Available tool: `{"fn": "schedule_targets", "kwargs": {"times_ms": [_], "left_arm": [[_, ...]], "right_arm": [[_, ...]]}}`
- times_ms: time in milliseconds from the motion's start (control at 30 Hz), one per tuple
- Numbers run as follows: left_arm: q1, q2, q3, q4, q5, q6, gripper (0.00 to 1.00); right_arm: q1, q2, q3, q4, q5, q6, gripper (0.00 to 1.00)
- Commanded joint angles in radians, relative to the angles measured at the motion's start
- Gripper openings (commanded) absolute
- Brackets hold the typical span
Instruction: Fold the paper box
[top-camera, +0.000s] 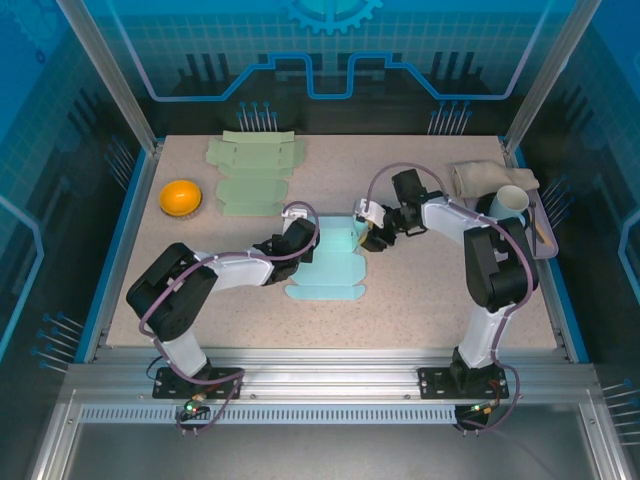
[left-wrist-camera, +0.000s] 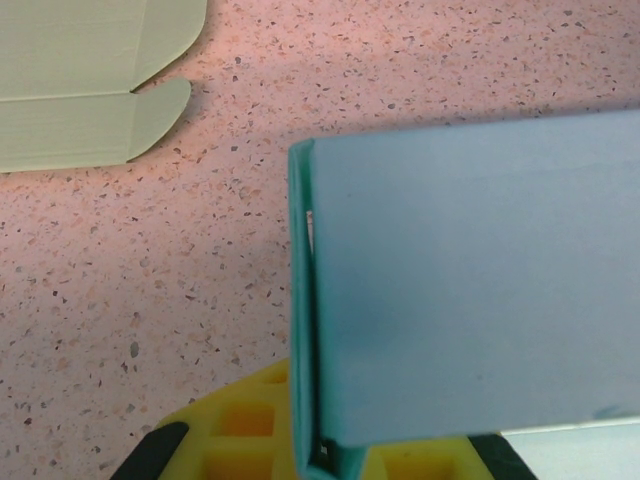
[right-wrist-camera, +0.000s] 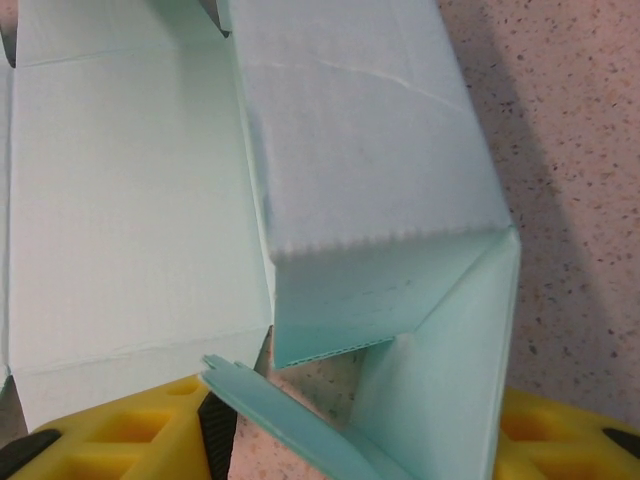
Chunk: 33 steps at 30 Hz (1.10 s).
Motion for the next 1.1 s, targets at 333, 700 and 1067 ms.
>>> {"fn": "schedule_targets", "kwargs": {"times_ms": [333,700,1067], "left_arm": [[-0.012,0.031,0.022,-0.118,0.052,-0.034,0.00],[-0.013,0.021,0.030,-0.131,0.060,-0.070,0.00],[-0.020,0.016,0.058,-0.176,0.095,-0.136,0.00]], "right_arm": [[0.061,-0.097,-0.063,0.072,0.009,0.139,0.49],[0.168,-0.113,-0.100,0.183,0.282,0.314,0.45],[0.285,-0.094,-0.072,0.277,0.578,0.563,0.41]]}}
